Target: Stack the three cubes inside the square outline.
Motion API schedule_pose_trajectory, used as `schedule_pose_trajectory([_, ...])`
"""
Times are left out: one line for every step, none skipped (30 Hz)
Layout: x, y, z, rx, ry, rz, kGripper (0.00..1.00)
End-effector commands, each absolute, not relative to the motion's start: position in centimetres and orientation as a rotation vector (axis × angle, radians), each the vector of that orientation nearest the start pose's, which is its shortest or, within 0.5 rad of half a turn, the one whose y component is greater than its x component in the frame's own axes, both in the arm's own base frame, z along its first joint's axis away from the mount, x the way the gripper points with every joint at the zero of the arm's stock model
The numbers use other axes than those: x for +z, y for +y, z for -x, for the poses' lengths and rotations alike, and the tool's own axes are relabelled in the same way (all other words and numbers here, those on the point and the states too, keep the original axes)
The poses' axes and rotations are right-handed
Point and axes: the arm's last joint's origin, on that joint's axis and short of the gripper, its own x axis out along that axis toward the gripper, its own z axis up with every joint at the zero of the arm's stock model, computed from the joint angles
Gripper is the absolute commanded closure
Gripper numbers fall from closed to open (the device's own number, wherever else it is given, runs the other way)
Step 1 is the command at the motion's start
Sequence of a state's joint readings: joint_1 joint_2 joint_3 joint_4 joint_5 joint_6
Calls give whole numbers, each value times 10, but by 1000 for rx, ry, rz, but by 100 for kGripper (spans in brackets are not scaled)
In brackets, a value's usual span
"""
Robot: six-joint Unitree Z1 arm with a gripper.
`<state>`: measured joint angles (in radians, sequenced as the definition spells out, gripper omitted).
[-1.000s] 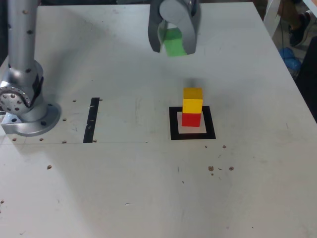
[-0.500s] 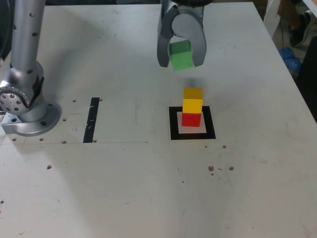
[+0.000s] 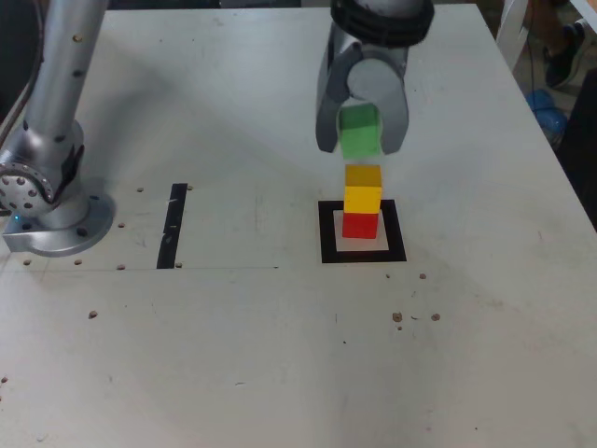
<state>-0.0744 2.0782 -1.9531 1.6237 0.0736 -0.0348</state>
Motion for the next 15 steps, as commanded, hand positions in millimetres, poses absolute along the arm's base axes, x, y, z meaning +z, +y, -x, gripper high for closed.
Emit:
schedule_pose_trajectory([321,-26,-372,25,1755,-105,92])
schedule_pose_trajectory([320,-26,-372,25,1757,-106,92])
schedule_pose_trajectory([320,-26,-372,25,1760,-106,92])
schedule_pose_trajectory([319,-26,-372,24,1762,-106,92])
schedule_pose_trajectory([318,-26,-372,24,1765,-106,92])
schedule_pose_trajectory([317,-26,-373,23,1769,-105,92])
schedule_pose_trajectory([316,-26,-373,22,1772,-105,92])
schedule_pose_trajectory([315,-27,-373,22,1776,-104,92])
schedule_pose_trajectory([314,-27,-374,21,1779,-104,92])
schedule_pose_trajectory([313,-27,-374,21,1782,-103,92])
schedule_pose_trajectory([312,-27,-374,20,1785,-103,92])
schedule_pose_trajectory([311,-27,-375,19,1787,-102,92])
schedule_pose_trajectory([311,-27,-375,18,1789,-102,92])
schedule_pose_trajectory([310,-27,-375,16,1791,-100,92])
schedule_pose_trajectory([310,-27,-375,14,1793,-99,92])
